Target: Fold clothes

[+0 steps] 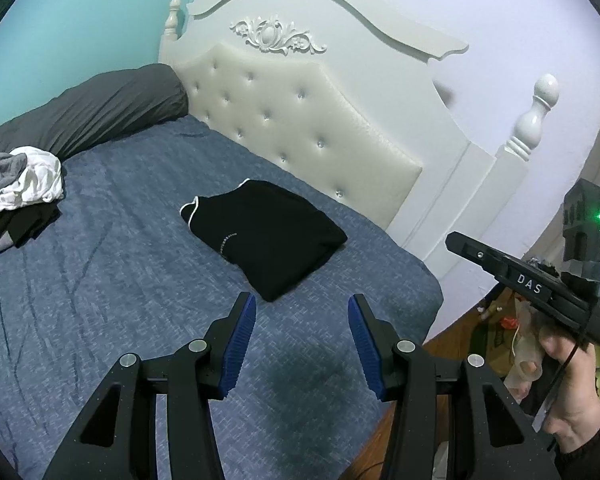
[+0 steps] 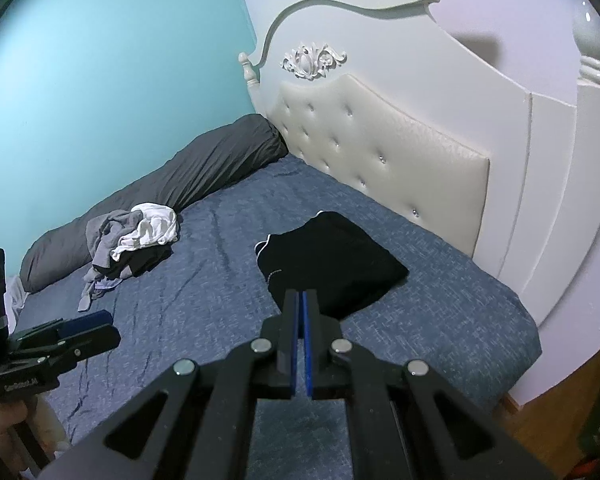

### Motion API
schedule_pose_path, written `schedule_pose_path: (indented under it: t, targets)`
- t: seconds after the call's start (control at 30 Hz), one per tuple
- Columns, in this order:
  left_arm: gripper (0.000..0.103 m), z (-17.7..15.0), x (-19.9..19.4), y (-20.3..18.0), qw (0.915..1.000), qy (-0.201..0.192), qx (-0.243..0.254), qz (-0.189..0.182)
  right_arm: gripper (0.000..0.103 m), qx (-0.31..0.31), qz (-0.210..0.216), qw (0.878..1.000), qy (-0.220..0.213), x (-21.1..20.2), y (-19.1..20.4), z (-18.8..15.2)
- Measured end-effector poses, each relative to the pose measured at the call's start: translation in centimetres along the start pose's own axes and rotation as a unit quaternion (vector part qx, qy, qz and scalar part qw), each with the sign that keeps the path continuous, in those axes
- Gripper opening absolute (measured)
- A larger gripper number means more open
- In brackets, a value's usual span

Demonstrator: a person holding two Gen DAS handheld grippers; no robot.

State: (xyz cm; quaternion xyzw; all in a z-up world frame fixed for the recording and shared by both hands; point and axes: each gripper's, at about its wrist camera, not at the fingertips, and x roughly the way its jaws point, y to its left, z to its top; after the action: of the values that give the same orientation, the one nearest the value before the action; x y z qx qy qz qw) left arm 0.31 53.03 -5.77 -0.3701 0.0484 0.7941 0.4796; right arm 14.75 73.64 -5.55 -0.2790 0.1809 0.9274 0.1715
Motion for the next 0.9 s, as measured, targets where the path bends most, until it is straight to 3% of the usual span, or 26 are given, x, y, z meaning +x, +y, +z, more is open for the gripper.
schedule_pose_path:
  t: [0.47, 0.67, 0.9]
  targets:
    - [0.065, -1.1, -3.0, -0.6, 0.9996, -0.018, 0.015, 0.014, 0.003, 0.0, -0.006, 1.0, -0.01, -3.6, 1.9, -1.6]
    - [0.074, -1.7, -4.3, -0.6, 0.9988, -0.027, 0.028, 0.028, 0.004, 0.0, -0.007, 1.0, -0.009, -4.7, 3.0, -2.8]
    - [0.08, -2.7, -5.3, -0.5, 0.9983, -0.029, 0.037, 0.034, 0.02, 0.004, -0.004, 1.0, -0.016, -6.0, 4.1, -4.0]
